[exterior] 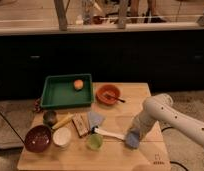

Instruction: Place sponge in table surface

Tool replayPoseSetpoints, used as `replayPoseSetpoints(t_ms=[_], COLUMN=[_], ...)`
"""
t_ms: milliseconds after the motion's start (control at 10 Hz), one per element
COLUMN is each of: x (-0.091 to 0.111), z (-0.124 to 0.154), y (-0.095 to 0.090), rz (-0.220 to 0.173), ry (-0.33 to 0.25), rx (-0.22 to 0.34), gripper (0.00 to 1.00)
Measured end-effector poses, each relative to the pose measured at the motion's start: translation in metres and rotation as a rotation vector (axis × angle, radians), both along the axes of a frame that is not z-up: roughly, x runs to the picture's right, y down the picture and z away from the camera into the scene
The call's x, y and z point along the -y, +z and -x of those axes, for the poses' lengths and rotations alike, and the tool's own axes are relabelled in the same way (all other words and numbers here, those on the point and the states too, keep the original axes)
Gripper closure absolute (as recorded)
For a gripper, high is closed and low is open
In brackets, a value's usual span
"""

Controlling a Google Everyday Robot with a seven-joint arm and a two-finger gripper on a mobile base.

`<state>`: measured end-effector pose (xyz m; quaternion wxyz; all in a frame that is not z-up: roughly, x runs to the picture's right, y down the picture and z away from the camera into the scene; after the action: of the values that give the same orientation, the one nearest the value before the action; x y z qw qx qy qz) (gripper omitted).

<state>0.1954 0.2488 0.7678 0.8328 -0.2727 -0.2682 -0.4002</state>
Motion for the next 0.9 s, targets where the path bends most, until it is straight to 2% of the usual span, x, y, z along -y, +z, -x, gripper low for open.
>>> replayPoseSetpoints(t_ms=[100, 300, 900], x=[0.001, 0.002, 0.011], z=[-0.001, -0.003, -0.015], y=[0.000, 0.000, -0.001], rz=[-0.004, -0.008, -0.024], ry=[0.004, 0.010, 0.025], rx=[-0.004, -0.011, -0.022], gripper=[0.29, 0.20, 0.20])
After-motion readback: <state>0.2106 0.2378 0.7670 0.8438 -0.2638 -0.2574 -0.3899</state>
